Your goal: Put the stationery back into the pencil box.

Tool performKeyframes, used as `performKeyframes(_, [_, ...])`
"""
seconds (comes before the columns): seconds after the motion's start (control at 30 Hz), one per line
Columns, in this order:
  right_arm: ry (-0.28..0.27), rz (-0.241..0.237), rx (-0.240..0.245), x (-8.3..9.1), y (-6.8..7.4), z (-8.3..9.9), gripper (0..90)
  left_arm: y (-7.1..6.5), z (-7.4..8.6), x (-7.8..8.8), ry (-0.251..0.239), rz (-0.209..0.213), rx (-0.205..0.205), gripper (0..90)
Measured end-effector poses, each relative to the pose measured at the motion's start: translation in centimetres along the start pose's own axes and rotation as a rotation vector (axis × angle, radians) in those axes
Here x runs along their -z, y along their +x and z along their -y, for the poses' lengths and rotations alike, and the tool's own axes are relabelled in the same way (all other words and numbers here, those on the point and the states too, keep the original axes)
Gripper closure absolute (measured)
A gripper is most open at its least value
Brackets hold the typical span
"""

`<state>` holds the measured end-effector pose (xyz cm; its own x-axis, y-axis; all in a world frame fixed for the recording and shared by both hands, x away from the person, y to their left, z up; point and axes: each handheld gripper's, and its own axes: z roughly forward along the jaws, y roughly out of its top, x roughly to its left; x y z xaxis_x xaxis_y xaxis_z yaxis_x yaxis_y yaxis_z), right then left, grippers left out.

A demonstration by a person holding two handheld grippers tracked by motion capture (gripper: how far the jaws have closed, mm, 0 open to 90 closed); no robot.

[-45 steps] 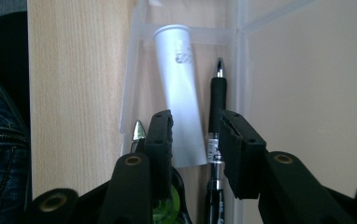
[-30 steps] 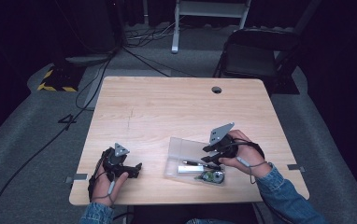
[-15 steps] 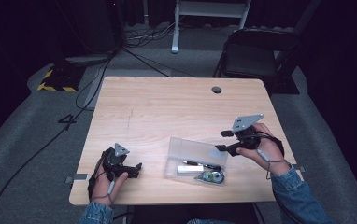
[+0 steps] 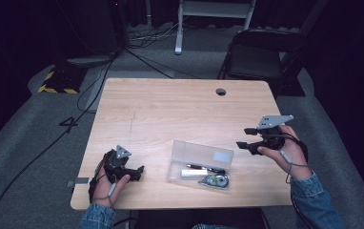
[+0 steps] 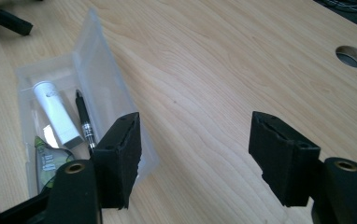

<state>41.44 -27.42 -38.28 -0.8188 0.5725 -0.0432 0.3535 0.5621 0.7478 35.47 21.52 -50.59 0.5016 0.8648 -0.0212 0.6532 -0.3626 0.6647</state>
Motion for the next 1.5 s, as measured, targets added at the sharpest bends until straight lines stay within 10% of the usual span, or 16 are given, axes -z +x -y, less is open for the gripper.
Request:
performKeyframes(0.77, [0.024, 0.151, -0.155, -0.1, -4.5, 6.2, 32.6, 0.1, 0.0, -0.1, -0.002, 0.007, 0.003, 0.3])
performKeyframes(1.5, [0.053, 0.16, -0.204, -3.9, -5.1, 11.3, 32.5, 0.1, 0.0, -0.1, -0.002, 0.007, 0.003, 0.3])
